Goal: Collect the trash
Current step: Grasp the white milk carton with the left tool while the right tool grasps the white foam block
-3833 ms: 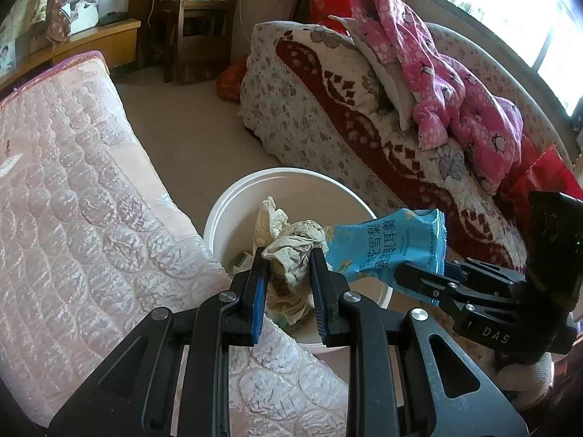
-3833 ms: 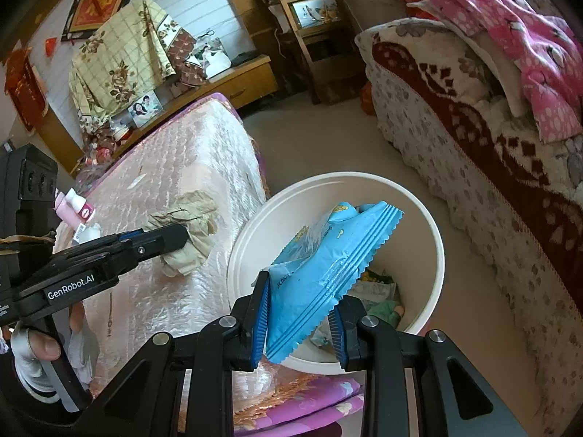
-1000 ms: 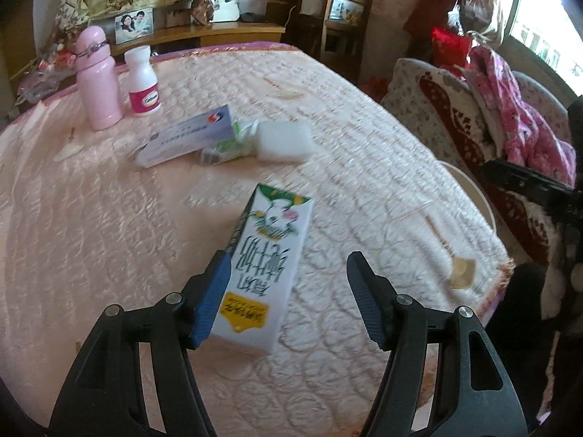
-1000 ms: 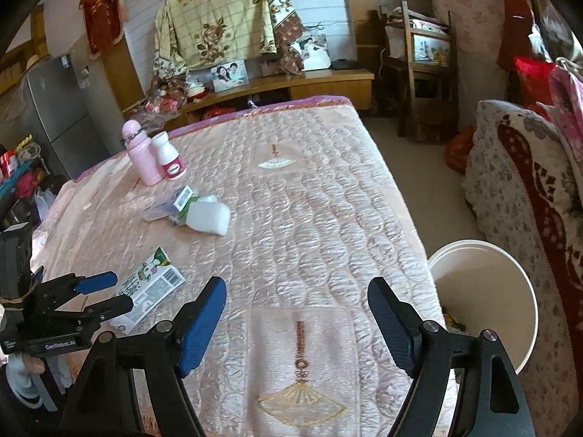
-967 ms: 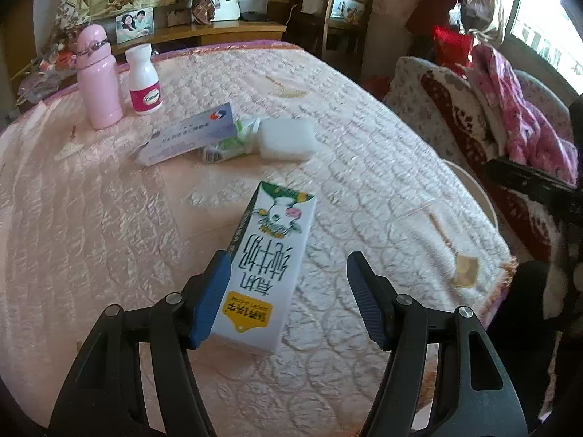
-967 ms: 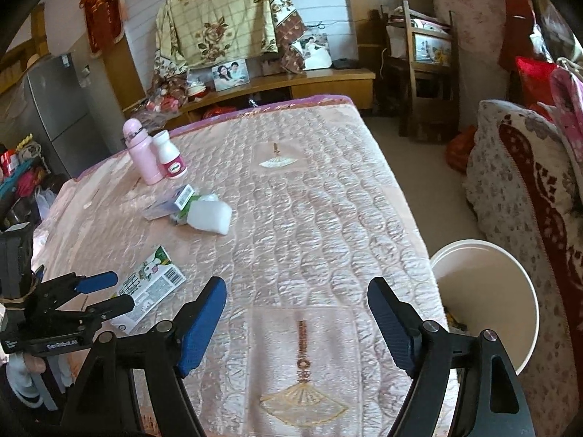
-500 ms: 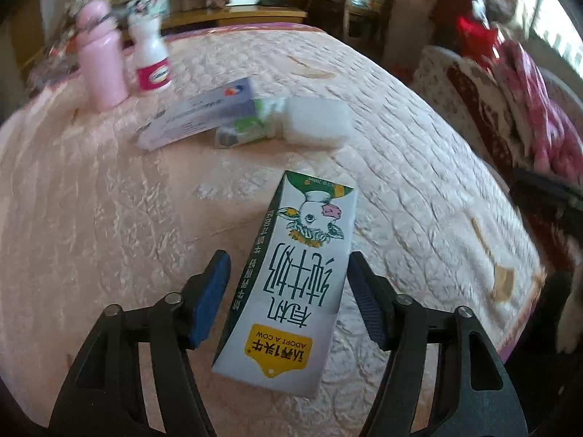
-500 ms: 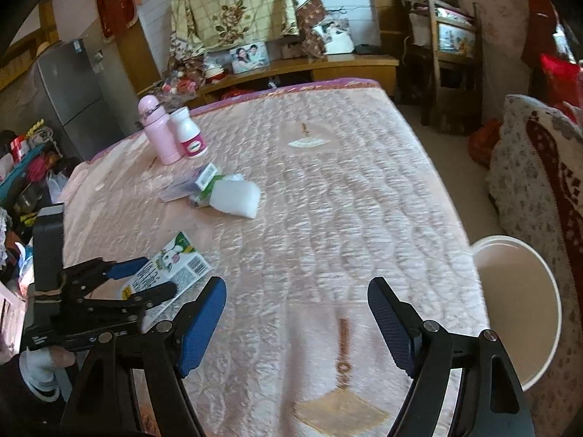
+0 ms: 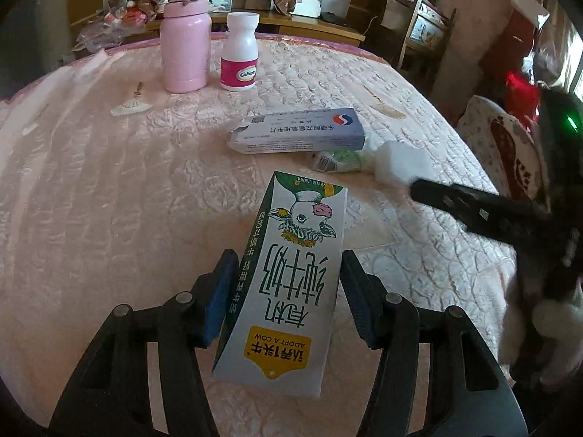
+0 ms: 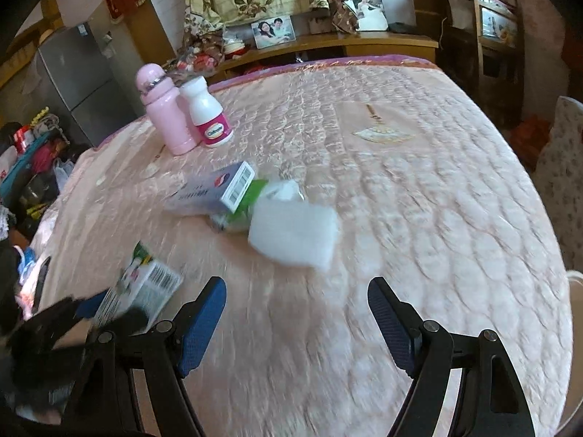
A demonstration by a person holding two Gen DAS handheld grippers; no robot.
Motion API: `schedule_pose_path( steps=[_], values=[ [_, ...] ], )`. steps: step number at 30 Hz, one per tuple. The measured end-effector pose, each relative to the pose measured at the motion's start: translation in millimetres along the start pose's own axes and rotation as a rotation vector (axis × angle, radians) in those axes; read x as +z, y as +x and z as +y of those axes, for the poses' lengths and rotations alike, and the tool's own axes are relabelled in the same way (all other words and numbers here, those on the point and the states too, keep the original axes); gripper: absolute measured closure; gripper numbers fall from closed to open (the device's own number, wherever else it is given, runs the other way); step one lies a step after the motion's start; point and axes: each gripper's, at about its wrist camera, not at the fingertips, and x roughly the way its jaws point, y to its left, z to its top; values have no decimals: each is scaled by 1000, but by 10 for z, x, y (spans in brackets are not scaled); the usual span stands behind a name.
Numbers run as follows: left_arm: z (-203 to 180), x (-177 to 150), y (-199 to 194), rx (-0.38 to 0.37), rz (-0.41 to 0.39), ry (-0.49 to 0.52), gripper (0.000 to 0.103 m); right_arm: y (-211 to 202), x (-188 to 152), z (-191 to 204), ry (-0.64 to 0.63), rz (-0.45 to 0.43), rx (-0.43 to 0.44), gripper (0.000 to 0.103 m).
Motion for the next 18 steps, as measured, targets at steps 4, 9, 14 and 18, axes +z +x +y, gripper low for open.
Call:
schedule_pose_path(
  steps=[4, 9, 14, 18],
  values=[
    [20, 28, 92, 2, 3, -15, 47, 198, 136, -9, 37, 5, -21, 25],
    [43, 70, 124, 1, -1, -27, 46, 337, 194, -49, 48, 56, 3, 52],
    [62, 53, 212, -7, 40, -39, 46, 29, 53, -108, 12, 23, 24, 53],
    [15, 17, 110, -11, 12, -37, 47, -296, -105, -160, -11, 2, 35, 53]
  ],
)
